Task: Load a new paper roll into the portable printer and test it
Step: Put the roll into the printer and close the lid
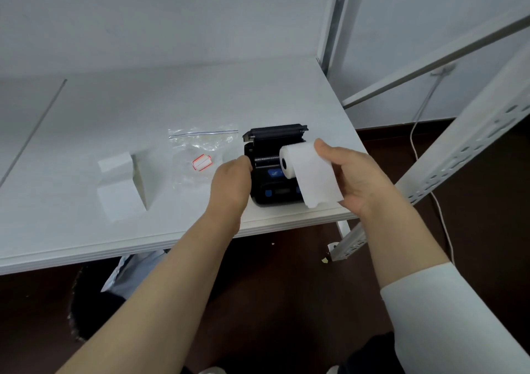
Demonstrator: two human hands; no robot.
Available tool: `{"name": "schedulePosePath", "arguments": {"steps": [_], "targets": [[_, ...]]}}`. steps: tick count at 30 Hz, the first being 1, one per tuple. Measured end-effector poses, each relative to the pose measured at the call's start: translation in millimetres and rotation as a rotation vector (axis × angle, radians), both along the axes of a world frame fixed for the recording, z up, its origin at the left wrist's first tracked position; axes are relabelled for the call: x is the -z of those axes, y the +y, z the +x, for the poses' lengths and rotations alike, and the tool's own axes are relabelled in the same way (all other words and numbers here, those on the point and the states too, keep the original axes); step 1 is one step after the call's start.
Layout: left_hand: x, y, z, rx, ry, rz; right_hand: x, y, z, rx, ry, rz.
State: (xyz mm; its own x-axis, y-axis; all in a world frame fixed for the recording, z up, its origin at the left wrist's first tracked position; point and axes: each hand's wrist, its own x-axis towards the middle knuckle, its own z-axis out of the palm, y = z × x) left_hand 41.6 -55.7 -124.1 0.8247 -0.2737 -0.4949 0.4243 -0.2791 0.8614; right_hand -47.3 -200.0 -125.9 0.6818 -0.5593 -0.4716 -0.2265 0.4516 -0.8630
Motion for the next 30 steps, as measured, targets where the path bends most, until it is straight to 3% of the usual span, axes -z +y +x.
{"name": "schedulePosePath", "arguments": {"steps": [7,15,21,30], "targets": [[-6,-2,0,0.098,-0.296,0.082,-5,4,-10,0.103,-0.021,0.035],[-32,-25,31,0.067,-0.290,-0.053,-12,6,-1,0.093,-0.073,-0.006],[-25,-16,28,0.071,-0.302,-0.126,-10,9,17,0.046,-0.053,-0.189],[-11,-9,24,0.084,-0.356,-0.095,2,21,40,0.002,0.125,-0.716]]}}
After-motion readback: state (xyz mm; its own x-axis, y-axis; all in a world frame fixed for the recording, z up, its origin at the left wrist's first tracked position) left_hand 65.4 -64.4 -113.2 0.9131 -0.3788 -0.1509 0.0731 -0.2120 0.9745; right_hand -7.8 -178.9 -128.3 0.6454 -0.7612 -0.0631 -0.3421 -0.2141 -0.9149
